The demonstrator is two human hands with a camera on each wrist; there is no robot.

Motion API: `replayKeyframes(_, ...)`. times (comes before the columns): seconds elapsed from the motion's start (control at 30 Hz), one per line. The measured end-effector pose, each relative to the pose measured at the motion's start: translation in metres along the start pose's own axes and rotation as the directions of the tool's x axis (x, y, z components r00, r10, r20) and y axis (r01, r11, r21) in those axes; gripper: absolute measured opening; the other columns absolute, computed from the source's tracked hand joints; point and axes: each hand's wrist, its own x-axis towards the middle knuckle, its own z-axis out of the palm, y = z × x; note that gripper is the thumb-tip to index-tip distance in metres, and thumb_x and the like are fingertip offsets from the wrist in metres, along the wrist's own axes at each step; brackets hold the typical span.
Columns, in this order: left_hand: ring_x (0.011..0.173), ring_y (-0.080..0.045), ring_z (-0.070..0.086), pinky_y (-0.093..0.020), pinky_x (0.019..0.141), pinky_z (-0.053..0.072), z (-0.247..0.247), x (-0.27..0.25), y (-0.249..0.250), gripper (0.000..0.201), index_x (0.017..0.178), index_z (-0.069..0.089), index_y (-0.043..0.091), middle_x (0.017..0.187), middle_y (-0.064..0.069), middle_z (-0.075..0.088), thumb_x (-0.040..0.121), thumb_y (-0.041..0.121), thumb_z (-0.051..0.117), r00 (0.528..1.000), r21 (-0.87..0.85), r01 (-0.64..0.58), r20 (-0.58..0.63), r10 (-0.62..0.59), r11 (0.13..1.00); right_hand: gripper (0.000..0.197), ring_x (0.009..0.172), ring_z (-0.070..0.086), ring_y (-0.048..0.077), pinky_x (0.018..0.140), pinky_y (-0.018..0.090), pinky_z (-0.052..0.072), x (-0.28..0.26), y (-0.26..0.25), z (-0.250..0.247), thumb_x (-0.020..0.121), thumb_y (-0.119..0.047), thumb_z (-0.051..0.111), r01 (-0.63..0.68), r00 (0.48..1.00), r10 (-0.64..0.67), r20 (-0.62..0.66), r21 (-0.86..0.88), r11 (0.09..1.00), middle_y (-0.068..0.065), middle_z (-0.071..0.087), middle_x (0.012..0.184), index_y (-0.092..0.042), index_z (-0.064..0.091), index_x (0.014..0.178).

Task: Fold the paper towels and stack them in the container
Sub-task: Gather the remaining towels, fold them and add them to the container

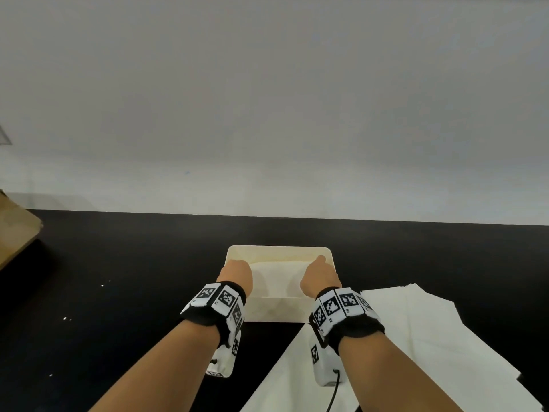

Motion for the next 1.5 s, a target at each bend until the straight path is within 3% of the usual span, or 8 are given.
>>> replayKeyframes(0.27,0.115,-0.025,0.058,-0.028,0.094,0.046,-0.001,0.001,-0.001,0.032,0.12,0.055,-0.002,0.124,-0.015,0.06,0.098,0.002,0.032,0.999,0.033,-0.045,0.009,0.045,0.998,0.045,0.117,0.053,0.026,0.09,0.031,0.045,-0.006,-0.003,-0.002,0.097,-0.012,0.036,0.065,0.998,-0.066,-0.008,-0.126,0.99,0.012,0.05,0.13,-0.01,0.026,0.141)
replayKeyframes(0.43,0.113,-0.026,0.06,-0.028,0.092,0.047,-0.001,0.0,-0.001,0.031,0.119,0.055,-0.002,0.123,-0.015,0.061,0.097,0.002,0.033,0.995,0.085,-0.096,0.016,0.095,0.992,0.03,0.111,0.058,0.024,0.088,0.028,0.047,-0.011,-0.005,-0.009,0.096,-0.009,0.041,0.077,0.996,-0.085,-0.023,-0.253,0.964,0.01,0.058,0.121,-0.008,0.051,0.124)
replayKeyframes(0.63,0.112,-0.025,0.054,-0.03,0.086,0.047,-0.007,-0.015,0.008,0.028,0.117,0.056,0.005,0.126,-0.011,0.047,0.094,0.004,0.04,0.986,0.174,-0.071,-0.139,0.096,0.982,0.027,0.11,0.059,0.026,0.089,0.03,0.048,-0.025,-0.008,-0.024,0.092,-0.006,0.047,0.107,0.991,-0.123,-0.053,-0.247,0.963,0.012,0.059,0.121,-0.005,0.056,0.118)
replayKeyframes(0.77,0.106,-0.023,0.055,-0.03,0.078,0.044,-0.011,-0.033,0.005,0.027,0.121,0.053,0.01,0.122,-0.009,0.047,0.095,0.017,0.046,0.947,-0.034,-0.103,-0.311,0.088,0.994,0.041,0.113,0.057,0.024,0.094,0.033,0.05,-0.038,0.008,-0.058,0.082,-0.018,0.069,0.119,0.993,-0.121,-0.006,-0.111,0.987,0.005,0.057,0.124,-0.014,0.059,0.121)
replayKeyframes(0.93,0.091,-0.014,0.057,-0.029,0.08,0.048,-0.005,-0.079,0.002,0.025,0.116,0.054,0.02,0.112,0.0,0.056,0.094,0.031,0.05,0.908,-0.414,-0.172,-0.418,-0.019,0.894,0.031,0.071,0.056,0.009,0.053,0.02,0.043,-0.064,0.06,-0.083,0.081,-0.019,0.071,0.044,0.999,-0.043,-0.012,0.115,0.992,-0.004,0.058,0.089,-0.02,0.062,0.11)
replayKeyframes(1.07,0.085,-0.01,0.057,-0.025,0.077,0.05,0.027,-0.116,0.003,0.025,0.112,0.054,0.024,0.096,0.007,0.059,0.09,0.037,0.054,0.967,-0.485,-0.11,-0.253,-0.019,0.867,0.037,0.081,0.057,0.015,0.058,0.021,0.046,-0.075,0.105,-0.072,0.08,-0.018,0.073,-0.065,0.997,0.06,0.05,0.104,0.992,0.005,0.059,0.105,-0.013,0.061,0.114)
replayKeyframes(1.23,0.121,-0.023,0.047,-0.034,0.098,0.046,0.08,-0.137,0.012,0.072,0.133,0.039,0.016,0.132,-0.006,0.045,0.077,0.054,0.064,0.989,-0.307,0.028,0.148,0.018,0.951,0.038,0.12,0.051,0.017,0.099,0.023,0.038,-0.082,0.13,-0.034,0.085,-0.027,0.065,-0.004,0.993,0.017,0.119,-0.109,0.994,0.001,0.056,0.129,-0.014,0.061,0.12)
replayKeyframes(1.5,0.122,-0.023,0.051,-0.042,0.11,0.028,0.105,-0.139,0.012,0.087,0.134,0.033,0.015,0.127,0.0,0.056,0.067,0.053,0.074,0.972,-0.182,0.036,0.236,0.009,0.983,0.043,0.107,0.052,0.018,0.09,0.023,0.041,-0.091,0.136,-0.006,0.081,-0.023,0.07,0.005,0.991,0.002,0.134,-0.054,0.999,0.003,0.056,0.12,-0.012,0.054,0.119)
